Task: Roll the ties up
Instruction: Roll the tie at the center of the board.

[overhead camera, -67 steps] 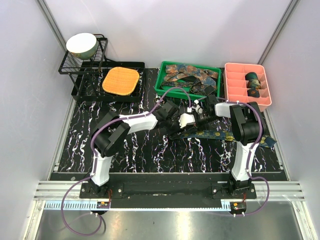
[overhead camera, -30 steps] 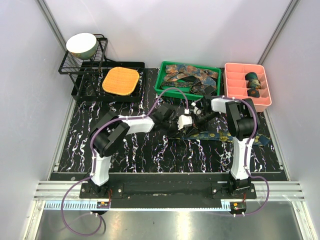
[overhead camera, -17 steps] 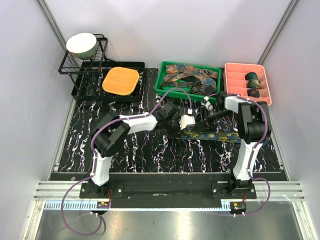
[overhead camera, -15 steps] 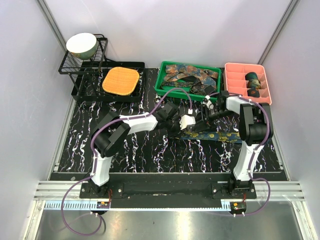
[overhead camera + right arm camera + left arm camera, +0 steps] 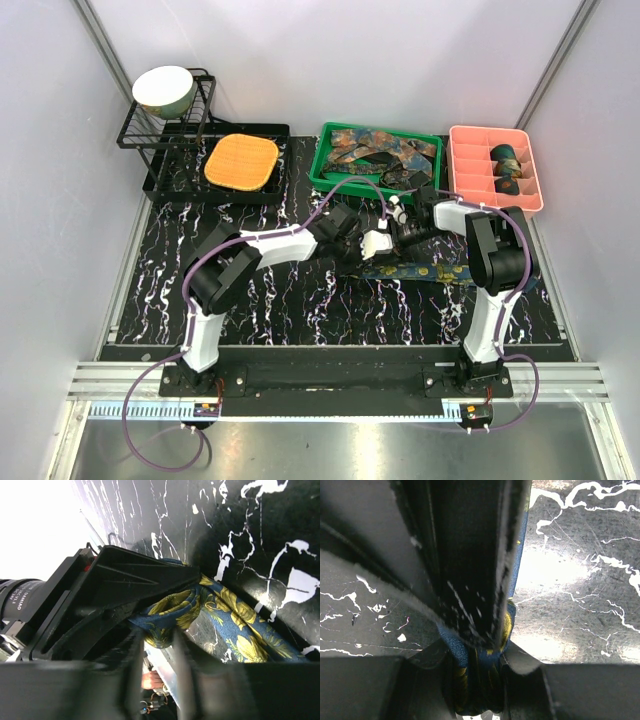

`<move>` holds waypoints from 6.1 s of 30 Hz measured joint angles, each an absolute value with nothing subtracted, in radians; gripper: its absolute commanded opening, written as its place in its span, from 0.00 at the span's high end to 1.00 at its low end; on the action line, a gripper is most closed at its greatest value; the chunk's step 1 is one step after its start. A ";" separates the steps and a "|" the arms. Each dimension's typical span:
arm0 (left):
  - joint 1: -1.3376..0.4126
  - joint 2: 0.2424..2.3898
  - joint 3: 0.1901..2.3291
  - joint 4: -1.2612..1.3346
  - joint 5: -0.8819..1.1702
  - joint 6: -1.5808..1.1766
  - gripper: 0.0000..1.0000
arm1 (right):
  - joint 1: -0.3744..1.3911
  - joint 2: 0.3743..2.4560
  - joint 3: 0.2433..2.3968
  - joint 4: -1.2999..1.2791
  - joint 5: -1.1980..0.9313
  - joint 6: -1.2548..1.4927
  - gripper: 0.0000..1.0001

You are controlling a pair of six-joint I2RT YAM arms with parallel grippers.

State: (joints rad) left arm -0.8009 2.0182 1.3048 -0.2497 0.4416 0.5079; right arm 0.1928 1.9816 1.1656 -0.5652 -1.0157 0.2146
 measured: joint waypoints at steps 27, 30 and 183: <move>-0.681 1.934 1.066 0.054 0.661 0.432 0.01 | 0.204 2.081 1.231 -0.693 -0.856 0.184 1.00; -0.657 1.903 0.991 0.135 0.680 0.415 0.05 | 0.204 2.081 1.231 -0.693 -0.854 0.179 1.00; -0.838 2.112 1.341 -0.023 0.552 0.482 0.86 | 0.120 2.116 1.315 -0.842 -0.802 0.040 0.77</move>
State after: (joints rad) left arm -0.8379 2.1117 1.3415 -0.0231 0.5518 0.4820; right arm 0.1204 2.1162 1.3148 -0.8421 -0.8021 0.0402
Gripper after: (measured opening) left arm 0.390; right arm 0.227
